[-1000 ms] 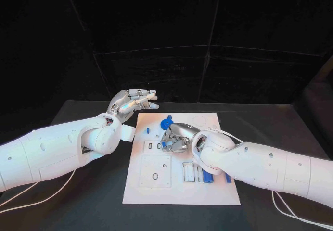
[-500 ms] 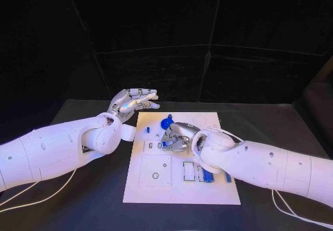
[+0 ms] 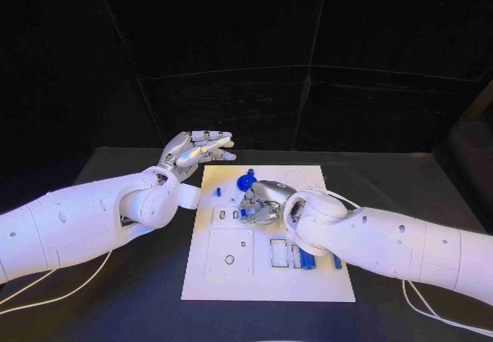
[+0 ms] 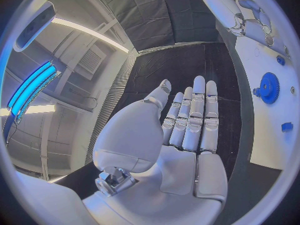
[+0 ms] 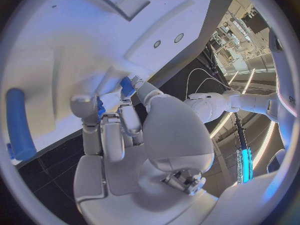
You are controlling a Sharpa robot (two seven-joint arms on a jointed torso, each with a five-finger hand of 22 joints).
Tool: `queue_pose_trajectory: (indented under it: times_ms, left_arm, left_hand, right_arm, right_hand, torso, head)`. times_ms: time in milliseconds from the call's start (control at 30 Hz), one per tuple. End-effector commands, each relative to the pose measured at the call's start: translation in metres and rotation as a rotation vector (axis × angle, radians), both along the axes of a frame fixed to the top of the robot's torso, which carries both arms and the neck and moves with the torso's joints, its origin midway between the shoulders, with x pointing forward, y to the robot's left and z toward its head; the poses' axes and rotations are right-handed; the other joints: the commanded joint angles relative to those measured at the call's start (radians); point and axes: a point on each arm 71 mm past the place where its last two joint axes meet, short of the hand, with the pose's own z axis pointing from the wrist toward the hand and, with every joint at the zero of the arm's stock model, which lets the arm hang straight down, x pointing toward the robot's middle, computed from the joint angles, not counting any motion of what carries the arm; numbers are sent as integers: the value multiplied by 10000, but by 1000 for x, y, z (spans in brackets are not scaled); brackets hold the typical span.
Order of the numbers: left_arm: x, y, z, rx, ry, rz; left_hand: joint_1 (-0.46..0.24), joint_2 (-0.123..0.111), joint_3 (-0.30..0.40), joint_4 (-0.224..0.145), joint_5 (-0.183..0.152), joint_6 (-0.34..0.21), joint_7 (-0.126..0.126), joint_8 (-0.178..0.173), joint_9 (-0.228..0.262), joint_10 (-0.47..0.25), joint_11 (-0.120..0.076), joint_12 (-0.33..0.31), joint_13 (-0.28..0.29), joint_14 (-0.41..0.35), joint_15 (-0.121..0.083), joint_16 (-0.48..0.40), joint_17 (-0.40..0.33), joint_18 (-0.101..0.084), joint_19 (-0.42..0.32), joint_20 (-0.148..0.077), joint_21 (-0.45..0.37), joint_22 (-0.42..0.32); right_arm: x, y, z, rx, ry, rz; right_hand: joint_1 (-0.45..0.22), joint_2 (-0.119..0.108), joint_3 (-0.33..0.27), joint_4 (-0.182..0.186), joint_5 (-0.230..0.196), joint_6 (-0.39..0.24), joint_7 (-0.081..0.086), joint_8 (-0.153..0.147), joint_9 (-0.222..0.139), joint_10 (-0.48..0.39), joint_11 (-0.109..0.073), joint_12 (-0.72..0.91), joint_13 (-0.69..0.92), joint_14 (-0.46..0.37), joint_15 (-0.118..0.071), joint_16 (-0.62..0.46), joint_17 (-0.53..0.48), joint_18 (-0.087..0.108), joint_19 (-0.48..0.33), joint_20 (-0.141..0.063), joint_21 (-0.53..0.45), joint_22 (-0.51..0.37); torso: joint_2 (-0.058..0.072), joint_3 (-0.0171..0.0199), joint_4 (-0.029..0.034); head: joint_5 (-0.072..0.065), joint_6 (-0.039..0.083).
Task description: Assemble the parts on the task board
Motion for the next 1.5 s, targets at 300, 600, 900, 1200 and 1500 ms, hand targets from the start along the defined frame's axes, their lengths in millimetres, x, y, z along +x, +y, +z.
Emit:
queue_pose_trajectory:
  times_ms: [300, 600, 900, 1200, 1500]
  left_arm:
    - [0, -1, 2, -88, -118, -108]
    - [0, 0, 2, -83, -115, -100]
    - [1, 0, 1, -70, -97, -87]
    - [1, -1, 1, -72, -78, -111]
    - [1, -2, 1, -81, -38, -169]
  left_hand:
    - [-73, 35, 20, -30, 17, 48, 35, -49, -6, 49, 6, -53, -11, 6, 12, -48, 21, 139, 37, 31, -67, -18]
    - [-73, 35, 20, -30, 17, 48, 35, -49, -6, 49, 6, -53, -11, 6, 12, -48, 21, 139, 37, 31, -67, -18]
    - [-73, 35, 20, -30, 17, 48, 35, -49, -6, 49, 6, -53, -11, 6, 12, -48, 21, 139, 37, 31, -67, -18]
    - [-73, 35, 20, -30, 17, 48, 35, -49, -6, 49, 6, -53, -11, 6, 12, -48, 21, 139, 37, 31, -67, -18]
    - [-73, 35, 20, -30, 17, 48, 35, -49, -6, 49, 6, -53, -11, 6, 12, -48, 21, 139, 37, 31, -67, -18]
  right_arm:
    - [-1, -2, -6, -448, 223, -95]
    - [-1, -1, -6, -390, 172, -158]
    - [-1, -2, -4, -223, 29, -230]
    - [0, -2, 0, 297, -355, -470]
    - [-3, -2, 9, 1379, -1147, -251]
  right_hand:
    - [-420, -216, -192, 173, -104, -361, 146, -288, -90, -145, 95, -130, -97, 796, 89, -88, 1442, -86, -80, 57, -105, -72]
    - [-659, -412, -551, 349, -181, -604, 197, -441, -110, -242, 156, -192, -195, 786, 147, -112, 1403, -68, -114, 122, -171, -169]
    - [-707, -427, -910, 511, -586, -774, 228, -521, -99, -273, 189, -177, -202, 790, 179, -108, 1421, -65, -103, 157, -192, -189]
    - [-850, -552, -1692, 829, -806, -1147, 312, -655, -109, -397, 273, -211, -290, 781, 245, -128, 1387, -57, -121, 210, -246, -274]
    - [-761, -570, -2504, 1116, -766, -1515, 413, -664, -113, -497, 369, -215, -355, 734, 326, -223, 1205, -11, -252, 288, -408, -556]
  torso:
    - [6, 0, 1]
    - [2, -2, 1]
    - [-6, 6, 4]
    - [-8, 7, -3]
    - [1, 6, 15]
  head:
    - [-8, 6]
    - [-17, -12]
    - [-44, 40]
    - [-48, 56]
    - [-90, 144]
